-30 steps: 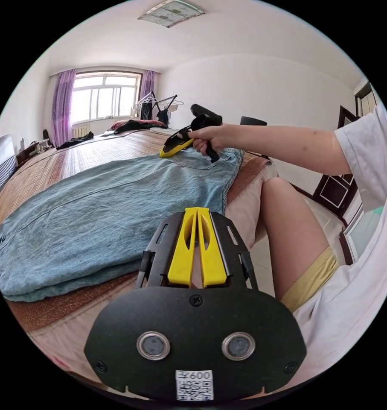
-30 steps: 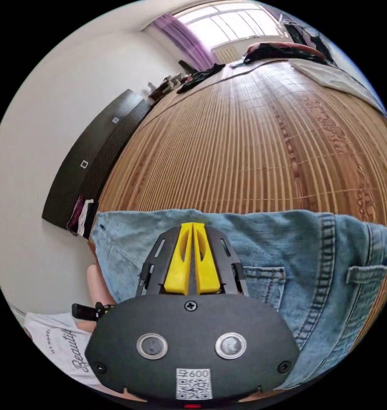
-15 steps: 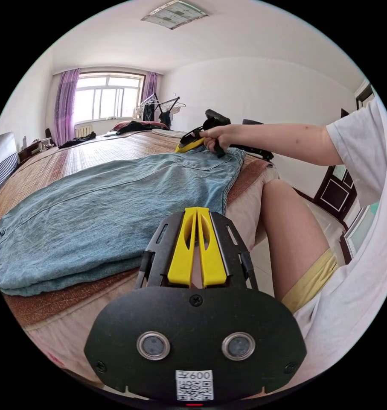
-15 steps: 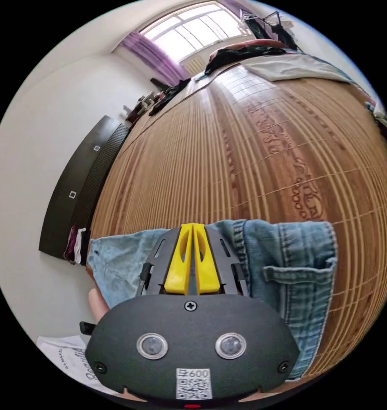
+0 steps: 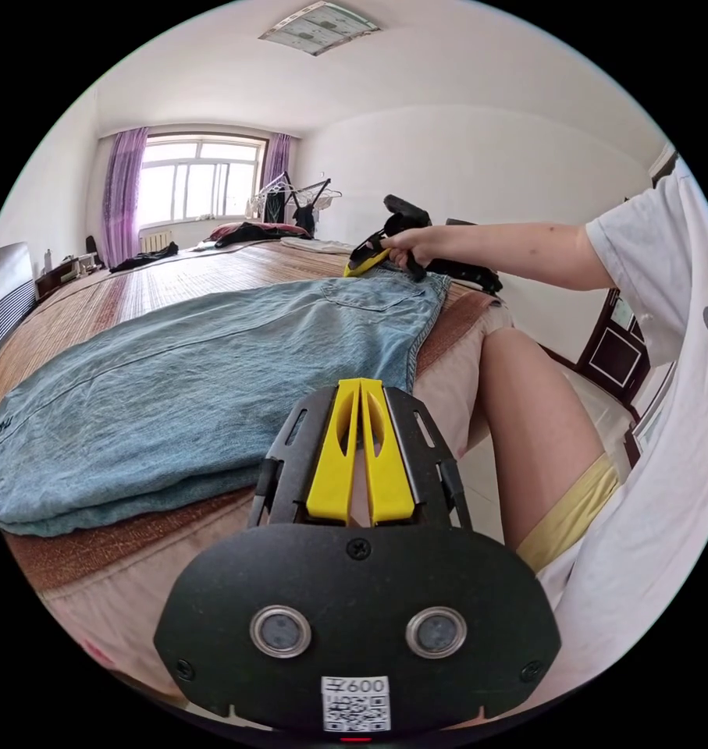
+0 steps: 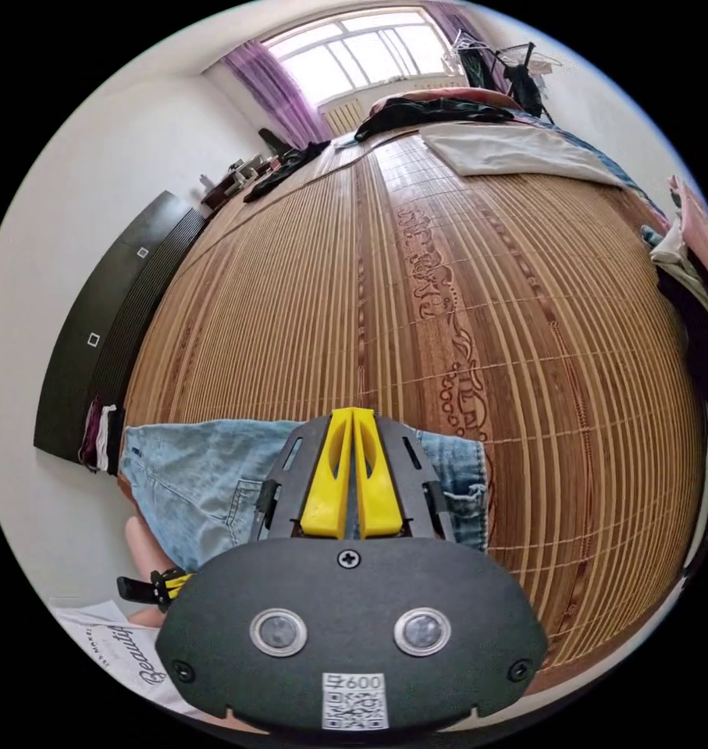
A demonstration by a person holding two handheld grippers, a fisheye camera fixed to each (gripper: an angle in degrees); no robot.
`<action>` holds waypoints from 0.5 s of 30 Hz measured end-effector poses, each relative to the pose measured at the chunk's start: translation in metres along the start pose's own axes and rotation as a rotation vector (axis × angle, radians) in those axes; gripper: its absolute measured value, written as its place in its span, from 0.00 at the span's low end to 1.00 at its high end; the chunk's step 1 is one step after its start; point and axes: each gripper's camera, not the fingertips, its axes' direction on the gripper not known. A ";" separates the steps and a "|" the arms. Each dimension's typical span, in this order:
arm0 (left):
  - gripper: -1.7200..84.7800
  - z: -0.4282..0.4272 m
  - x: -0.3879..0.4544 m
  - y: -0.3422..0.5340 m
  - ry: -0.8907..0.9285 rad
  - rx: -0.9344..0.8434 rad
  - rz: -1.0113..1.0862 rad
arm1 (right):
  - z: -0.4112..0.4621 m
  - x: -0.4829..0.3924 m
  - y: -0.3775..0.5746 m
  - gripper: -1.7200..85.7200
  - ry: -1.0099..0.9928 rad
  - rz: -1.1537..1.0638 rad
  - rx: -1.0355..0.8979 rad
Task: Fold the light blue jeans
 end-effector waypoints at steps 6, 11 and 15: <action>0.02 -0.003 -0.007 0.008 -0.011 0.005 0.003 | -0.008 -0.010 0.033 0.01 0.197 -0.039 0.155; 0.02 -0.004 -0.013 0.019 -0.011 0.017 0.012 | -0.054 0.026 0.066 0.01 0.078 -0.072 0.231; 0.02 -0.004 -0.016 0.028 -0.011 0.030 0.014 | -0.063 0.051 0.084 0.01 0.080 -0.118 0.188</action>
